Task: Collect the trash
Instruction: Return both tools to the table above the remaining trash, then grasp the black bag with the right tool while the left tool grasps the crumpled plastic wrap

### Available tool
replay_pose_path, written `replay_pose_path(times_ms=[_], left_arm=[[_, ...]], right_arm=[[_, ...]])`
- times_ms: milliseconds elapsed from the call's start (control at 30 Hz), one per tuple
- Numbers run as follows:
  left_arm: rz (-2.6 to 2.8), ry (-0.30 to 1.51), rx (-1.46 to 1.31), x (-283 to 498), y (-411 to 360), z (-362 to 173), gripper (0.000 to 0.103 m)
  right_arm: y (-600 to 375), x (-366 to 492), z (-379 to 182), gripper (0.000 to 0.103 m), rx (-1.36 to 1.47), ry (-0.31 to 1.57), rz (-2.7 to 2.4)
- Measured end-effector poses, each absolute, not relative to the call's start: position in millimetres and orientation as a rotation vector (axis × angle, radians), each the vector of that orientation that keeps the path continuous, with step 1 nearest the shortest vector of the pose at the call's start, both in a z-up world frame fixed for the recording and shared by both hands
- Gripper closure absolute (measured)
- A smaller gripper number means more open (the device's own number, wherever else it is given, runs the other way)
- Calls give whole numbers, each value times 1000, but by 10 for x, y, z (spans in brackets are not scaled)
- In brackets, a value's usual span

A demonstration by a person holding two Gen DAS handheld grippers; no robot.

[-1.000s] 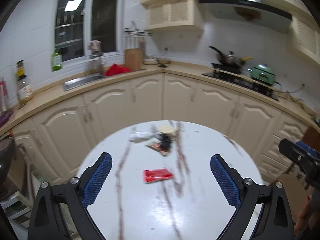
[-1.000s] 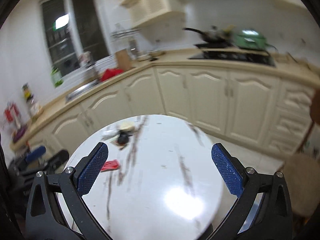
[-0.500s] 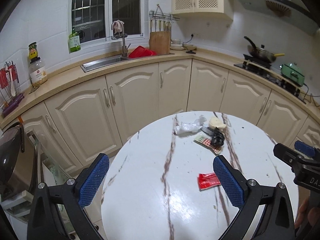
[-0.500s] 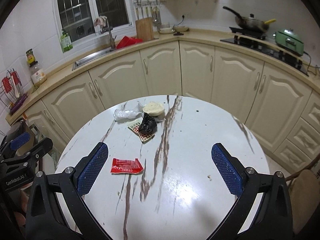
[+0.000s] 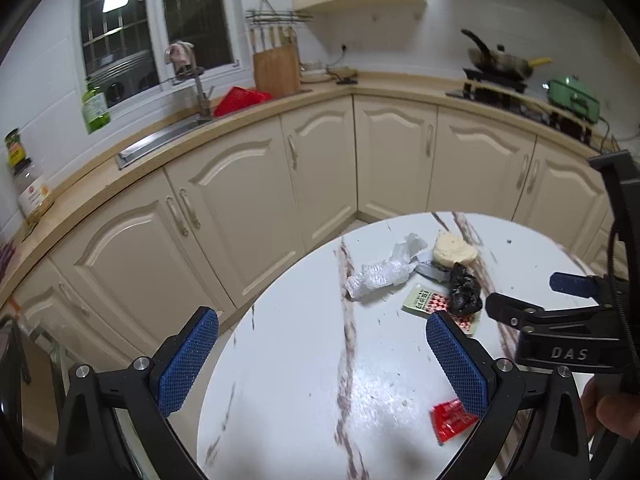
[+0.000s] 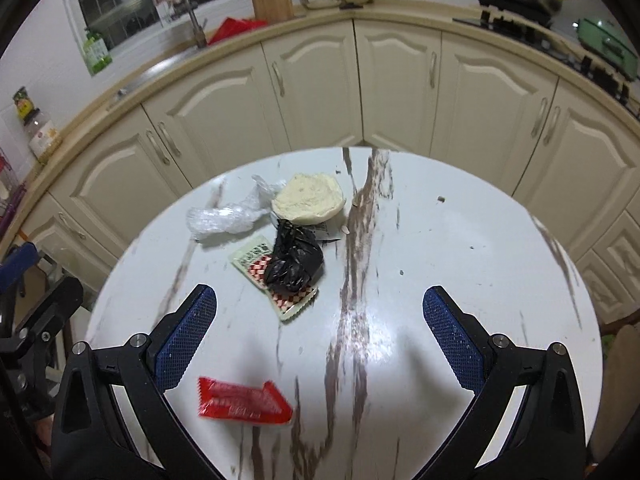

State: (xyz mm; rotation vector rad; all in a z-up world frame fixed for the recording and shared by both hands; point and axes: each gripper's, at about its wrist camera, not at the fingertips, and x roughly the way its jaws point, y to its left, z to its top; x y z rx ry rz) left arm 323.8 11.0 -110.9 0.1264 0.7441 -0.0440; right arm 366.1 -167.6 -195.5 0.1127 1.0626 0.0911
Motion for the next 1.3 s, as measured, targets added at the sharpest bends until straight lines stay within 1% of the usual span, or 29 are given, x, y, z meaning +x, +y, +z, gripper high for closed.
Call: replay_pose_path(times_ms=[100, 200, 267, 300, 333, 367, 400, 500, 567, 600, 967, 1000, 1033, 1067, 1133, 1167, 1233, 1300], left_arm=[[-51, 773, 171, 3578, 92, -1240, 1], [-63, 799, 209, 3889, 70, -1358, 1], [-67, 811, 226, 4026, 48, -1424, 1], [-72, 822, 232, 4127, 52, -1472, 1], [-75, 828, 236, 4201, 47, -1501, 1], [-77, 835, 243, 4283, 44, -1541, 1], [-80, 839, 249, 4350, 35, -1579, 1], [-91, 851, 258, 4526, -5, -1653, 1], [-98, 856, 259, 4595, -33, -1684, 1], [-105, 862, 257, 4661, -52, -1711, 1], [-155, 938, 313, 5286, -418, -2050, 3], [-166, 948, 314, 5356, -450, -2086, 6], [-172, 955, 313, 5404, -479, -2105, 14], [-181, 965, 310, 5463, -501, -2143, 20], [-221, 977, 282, 5523, -518, -2183, 44], [-248, 975, 251, 5525, -506, -2192, 50], [-275, 984, 218, 5557, -501, -2215, 69], [-278, 985, 210, 5576, -505, -2230, 78]], right_arm=[[-1640, 3821, -2123, 0, 125, 1103, 85], [-1623, 3941, -2234, 3, 131, 1122, 72], [-1603, 4007, -2299, 7, 128, 1137, 68], [-1589, 4035, -2336, 13, 125, 1148, 69], [-1573, 4055, -2358, 23, 123, 1155, 70], [-1557, 4077, -2391, 28, 115, 1163, 68], [-1542, 4087, -2425, 37, 104, 1171, 65], [-1510, 4073, -2435, 49, 71, 1161, 73], [-1537, 4049, -2420, 64, 81, 1160, 102], [-1555, 4033, -2411, 69, 87, 1162, 110], [-1860, 3892, -2248, 69, 143, 1128, 136], [-1871, 3879, -2238, 69, 147, 1126, 137], [-1885, 3863, -2226, 69, 151, 1124, 139], [-1894, 3853, -2216, 69, 152, 1121, 138], [-1914, 3826, -2195, 69, 156, 1117, 141], [-1924, 3816, -2184, 69, 159, 1116, 142], [-1943, 3799, -2168, 69, 165, 1114, 143], [-1969, 3771, -2153, 69, 172, 1112, 145]])
